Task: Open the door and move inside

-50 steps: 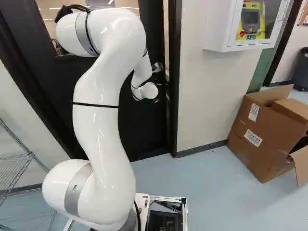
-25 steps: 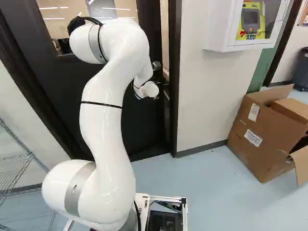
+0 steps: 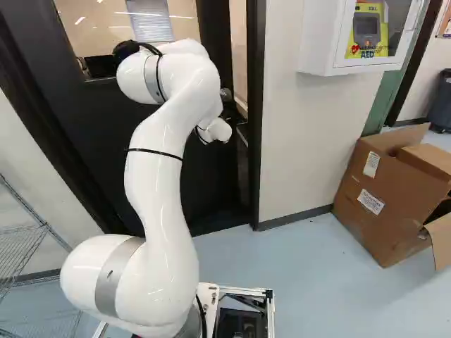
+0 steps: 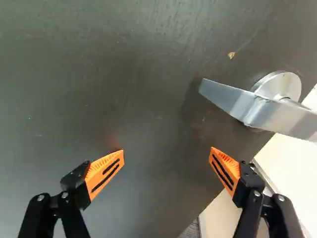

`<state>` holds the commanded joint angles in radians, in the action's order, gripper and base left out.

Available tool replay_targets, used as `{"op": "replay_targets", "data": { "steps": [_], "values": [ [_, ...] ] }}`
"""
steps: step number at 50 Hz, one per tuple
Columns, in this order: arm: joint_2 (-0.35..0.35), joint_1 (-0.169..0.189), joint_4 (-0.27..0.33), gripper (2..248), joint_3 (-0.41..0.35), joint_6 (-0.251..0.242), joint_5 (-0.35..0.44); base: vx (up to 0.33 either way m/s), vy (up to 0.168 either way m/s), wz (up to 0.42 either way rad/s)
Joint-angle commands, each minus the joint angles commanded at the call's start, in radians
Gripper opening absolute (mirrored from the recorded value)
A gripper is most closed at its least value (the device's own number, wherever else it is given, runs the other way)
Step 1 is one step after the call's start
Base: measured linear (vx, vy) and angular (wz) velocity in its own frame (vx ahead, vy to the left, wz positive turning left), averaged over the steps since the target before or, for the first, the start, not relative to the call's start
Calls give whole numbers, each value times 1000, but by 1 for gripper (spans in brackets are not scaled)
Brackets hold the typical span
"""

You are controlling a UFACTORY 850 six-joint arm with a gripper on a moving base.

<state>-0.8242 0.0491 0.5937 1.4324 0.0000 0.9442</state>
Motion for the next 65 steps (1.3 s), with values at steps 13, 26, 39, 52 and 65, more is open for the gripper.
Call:
{"op": "replay_targets", "data": {
  "steps": [13,26,39,52,65],
  "values": [
    [-67,-13,14,247,98,0,8,0,0,0],
    [-138,-26,15,247,202,0,8,0,0,0],
    [-178,-33,15,247,261,0,8,0,0,0],
    [-181,-33,15,247,266,0,8,0,0,0],
    [-180,-33,15,247,264,0,8,0,0,0]
  ]
}}
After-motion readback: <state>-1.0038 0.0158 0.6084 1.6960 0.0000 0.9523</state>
